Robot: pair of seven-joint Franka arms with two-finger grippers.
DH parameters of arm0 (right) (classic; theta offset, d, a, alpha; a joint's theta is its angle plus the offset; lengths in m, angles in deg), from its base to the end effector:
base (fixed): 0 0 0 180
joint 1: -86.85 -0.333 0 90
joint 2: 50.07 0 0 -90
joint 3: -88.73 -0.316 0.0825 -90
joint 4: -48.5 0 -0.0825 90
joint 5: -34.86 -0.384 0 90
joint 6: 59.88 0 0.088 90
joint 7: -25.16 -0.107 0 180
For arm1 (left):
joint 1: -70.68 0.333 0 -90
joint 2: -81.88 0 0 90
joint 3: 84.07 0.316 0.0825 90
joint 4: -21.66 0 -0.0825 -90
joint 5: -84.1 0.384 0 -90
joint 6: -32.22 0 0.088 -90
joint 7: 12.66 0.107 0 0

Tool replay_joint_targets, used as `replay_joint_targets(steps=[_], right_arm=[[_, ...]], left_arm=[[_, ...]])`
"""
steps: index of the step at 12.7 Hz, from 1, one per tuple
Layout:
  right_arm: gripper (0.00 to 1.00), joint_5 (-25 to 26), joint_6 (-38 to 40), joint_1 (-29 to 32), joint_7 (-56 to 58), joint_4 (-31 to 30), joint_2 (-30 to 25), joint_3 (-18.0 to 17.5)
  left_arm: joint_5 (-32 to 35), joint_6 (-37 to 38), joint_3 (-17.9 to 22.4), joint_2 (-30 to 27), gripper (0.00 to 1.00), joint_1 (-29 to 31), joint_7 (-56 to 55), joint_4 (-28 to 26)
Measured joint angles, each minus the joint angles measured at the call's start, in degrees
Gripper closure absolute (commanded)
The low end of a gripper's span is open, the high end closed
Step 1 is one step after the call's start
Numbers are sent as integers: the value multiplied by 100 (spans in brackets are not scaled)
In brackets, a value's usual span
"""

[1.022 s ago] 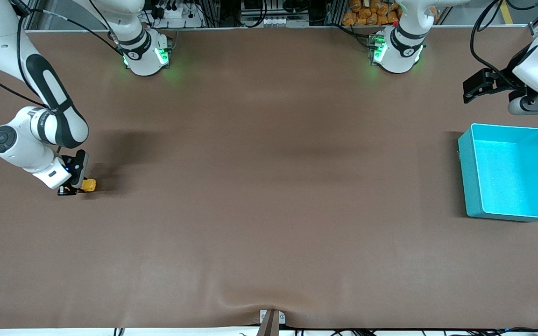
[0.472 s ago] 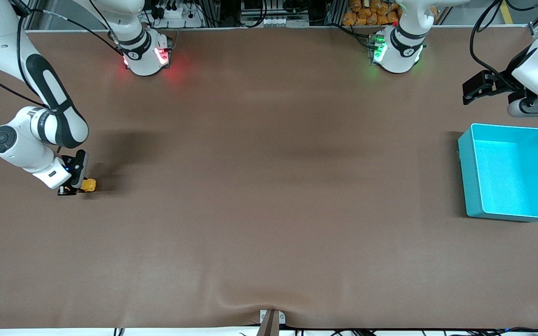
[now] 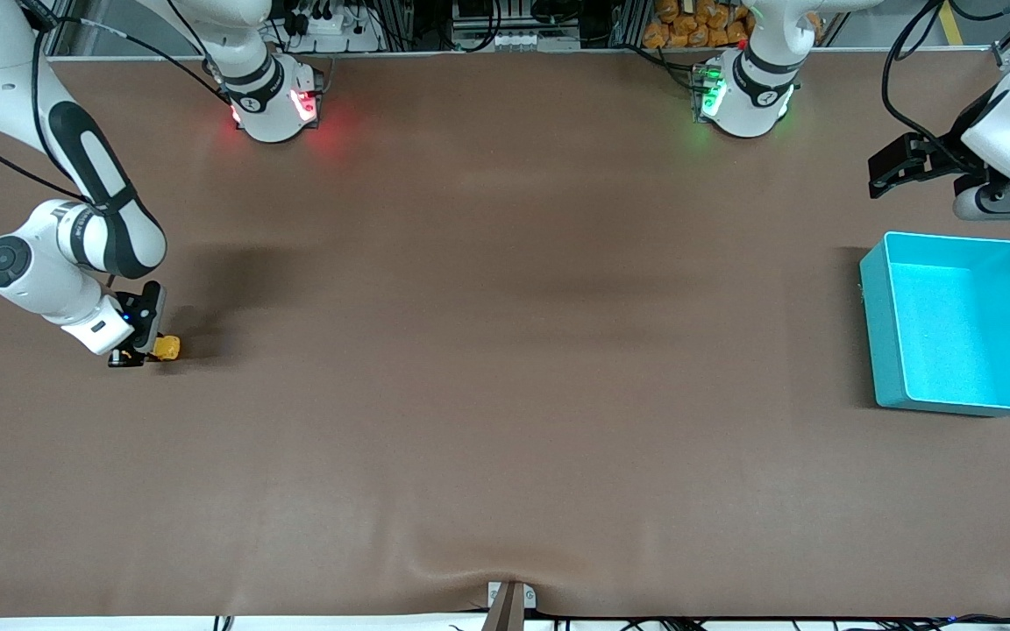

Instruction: Wind and store yellow beetle car

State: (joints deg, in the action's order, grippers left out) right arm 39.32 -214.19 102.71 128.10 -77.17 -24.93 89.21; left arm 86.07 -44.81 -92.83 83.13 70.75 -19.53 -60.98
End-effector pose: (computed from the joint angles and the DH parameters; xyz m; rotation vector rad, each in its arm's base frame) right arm 0.5405 -0.1559 0.1875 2.1585 2.1817 -0.0049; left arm 0.5316 -0.0758 0.6535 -3.0898 0.0405 0.1767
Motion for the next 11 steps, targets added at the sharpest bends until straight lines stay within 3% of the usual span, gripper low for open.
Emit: replay_joint_targets(steps=[4,8,11], right_arm=[[65,0,0,0,0,0,0,0],[65,-4,1044,406,526,930,412,-4],[65,-4,1109,453,571,1008,454,-13]], left_arm=[[0,-22,0,0,0,-1,0,0],[0,-26,-2,0,0,-1,0,-3],[0,-27,-3,0,0,-2,0,-4]])
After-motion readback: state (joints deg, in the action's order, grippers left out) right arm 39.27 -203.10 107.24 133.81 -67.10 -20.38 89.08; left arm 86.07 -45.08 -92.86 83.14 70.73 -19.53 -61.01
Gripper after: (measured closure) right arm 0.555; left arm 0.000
